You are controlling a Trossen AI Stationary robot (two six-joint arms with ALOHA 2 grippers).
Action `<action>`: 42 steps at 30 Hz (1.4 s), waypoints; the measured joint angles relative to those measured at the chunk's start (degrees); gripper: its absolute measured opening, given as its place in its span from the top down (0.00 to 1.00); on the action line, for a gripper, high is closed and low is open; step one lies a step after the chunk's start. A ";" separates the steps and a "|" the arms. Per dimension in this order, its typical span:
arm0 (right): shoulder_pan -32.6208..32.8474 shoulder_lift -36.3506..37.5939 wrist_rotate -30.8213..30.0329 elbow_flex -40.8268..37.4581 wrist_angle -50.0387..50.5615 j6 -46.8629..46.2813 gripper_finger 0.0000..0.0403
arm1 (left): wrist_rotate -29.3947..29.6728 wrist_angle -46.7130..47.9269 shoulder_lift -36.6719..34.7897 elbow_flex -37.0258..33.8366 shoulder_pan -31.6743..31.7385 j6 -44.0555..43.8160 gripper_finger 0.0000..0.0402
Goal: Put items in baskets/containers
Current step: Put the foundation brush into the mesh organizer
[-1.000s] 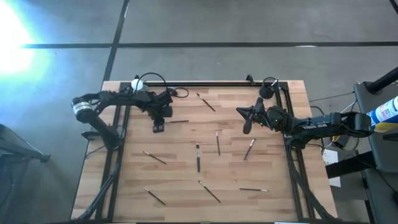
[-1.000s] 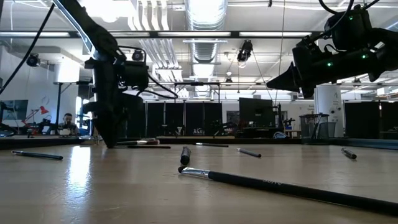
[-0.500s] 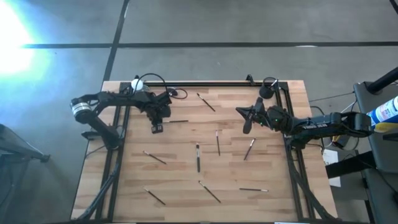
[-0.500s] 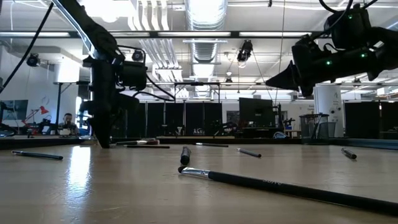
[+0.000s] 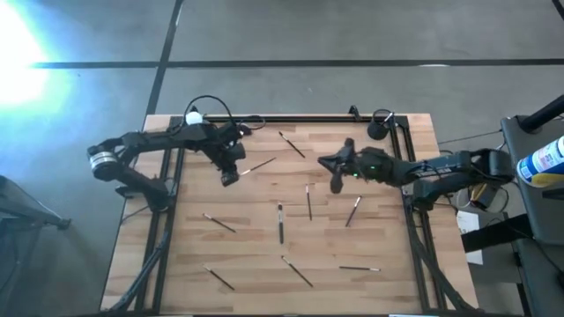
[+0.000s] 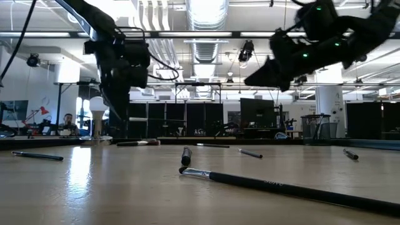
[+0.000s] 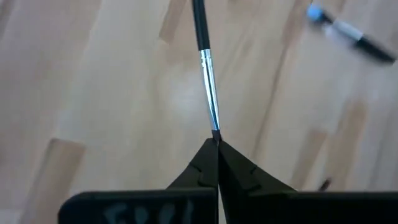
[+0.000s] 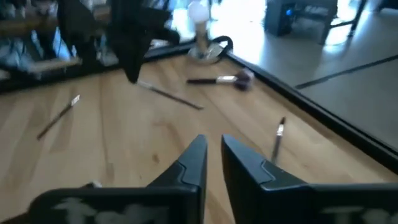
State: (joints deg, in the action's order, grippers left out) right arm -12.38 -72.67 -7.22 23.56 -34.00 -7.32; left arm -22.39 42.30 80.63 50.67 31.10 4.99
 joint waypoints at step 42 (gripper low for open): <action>8.98 -39.96 -10.97 54.08 40.24 44.64 0.81 | -15.85 -20.81 0.82 0.70 -5.74 -35.50 1.00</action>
State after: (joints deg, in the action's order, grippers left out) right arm -3.40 -112.63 -18.19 77.64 6.25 37.32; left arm -38.24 21.50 81.45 51.37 25.36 -30.52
